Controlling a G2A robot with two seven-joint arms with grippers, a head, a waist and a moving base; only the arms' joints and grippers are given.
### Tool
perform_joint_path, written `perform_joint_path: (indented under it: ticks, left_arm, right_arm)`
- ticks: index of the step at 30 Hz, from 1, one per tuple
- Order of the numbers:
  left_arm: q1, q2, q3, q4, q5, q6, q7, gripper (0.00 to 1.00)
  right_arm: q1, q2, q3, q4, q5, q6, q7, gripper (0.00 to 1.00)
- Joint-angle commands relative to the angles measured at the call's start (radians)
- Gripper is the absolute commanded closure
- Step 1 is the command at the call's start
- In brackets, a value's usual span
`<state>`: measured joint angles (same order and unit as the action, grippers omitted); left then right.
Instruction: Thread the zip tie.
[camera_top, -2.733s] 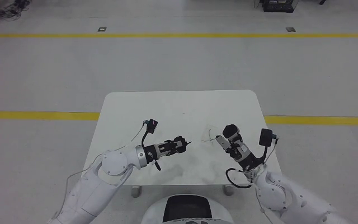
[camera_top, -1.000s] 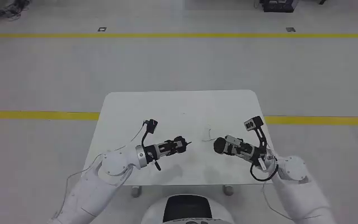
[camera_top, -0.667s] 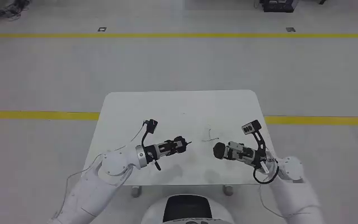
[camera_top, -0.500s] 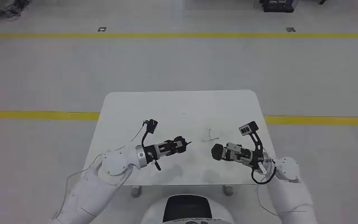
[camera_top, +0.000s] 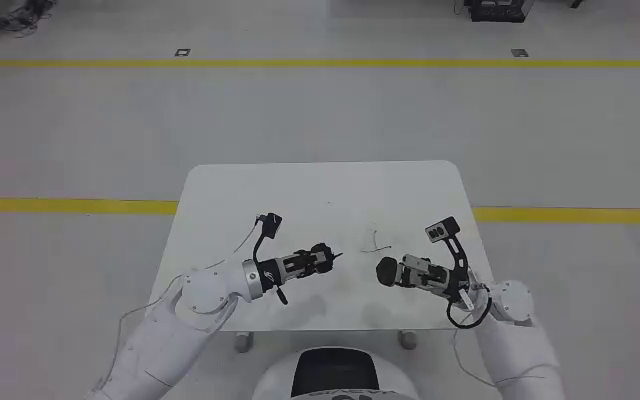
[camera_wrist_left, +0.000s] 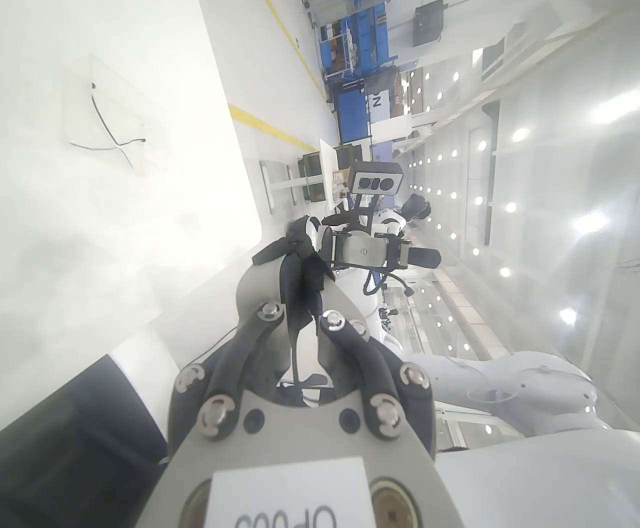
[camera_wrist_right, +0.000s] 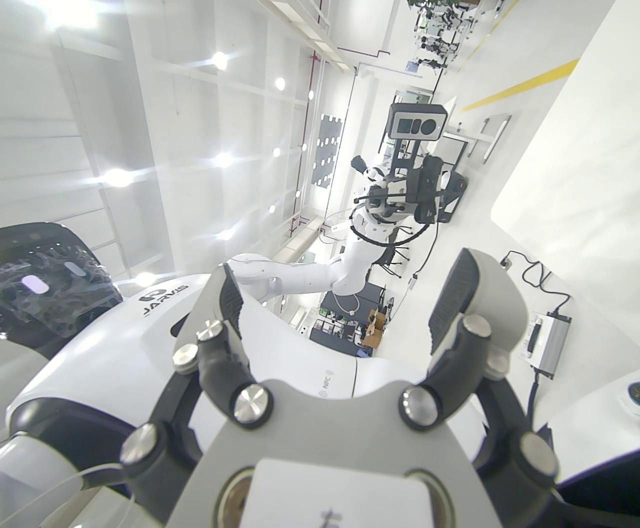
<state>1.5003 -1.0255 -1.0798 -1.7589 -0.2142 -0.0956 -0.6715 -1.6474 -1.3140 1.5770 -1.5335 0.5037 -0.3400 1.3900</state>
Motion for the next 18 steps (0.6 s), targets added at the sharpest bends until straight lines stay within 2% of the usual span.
perform_joint_path:
  ticks: [1,6,8,13,15,18]
  left_arm:
    - [0.006,-0.003,0.007,-0.013,-0.059,0.003,0.002,1.00]
    - [0.015,-0.007,-0.006,-0.023,-0.294,0.029,-0.062,1.00]
    - [0.017,-0.008,-0.007,-0.019,-0.353,0.027,-0.083,1.00]
    - [0.010,-0.014,0.021,0.003,-0.418,0.024,-0.111,1.00]
    - [-0.002,-0.017,0.040,0.008,-0.399,0.027,-0.099,1.00]
    - [-0.002,-0.017,0.040,0.008,-0.399,0.027,-0.099,1.00]
  right_arm:
    - [0.001,0.000,-0.003,0.001,0.003,0.004,-0.009,0.00]
    - [0.035,0.010,-0.024,0.076,0.036,0.000,0.000,0.00]
    - [0.047,0.015,-0.046,0.107,0.079,0.000,0.000,0.00]
    - [0.079,0.038,-0.114,0.145,0.181,0.000,0.000,0.00]
    - [0.090,0.048,-0.139,0.165,0.215,0.000,0.000,0.00]
    - [0.100,0.054,-0.126,0.181,0.203,0.000,0.000,0.00]
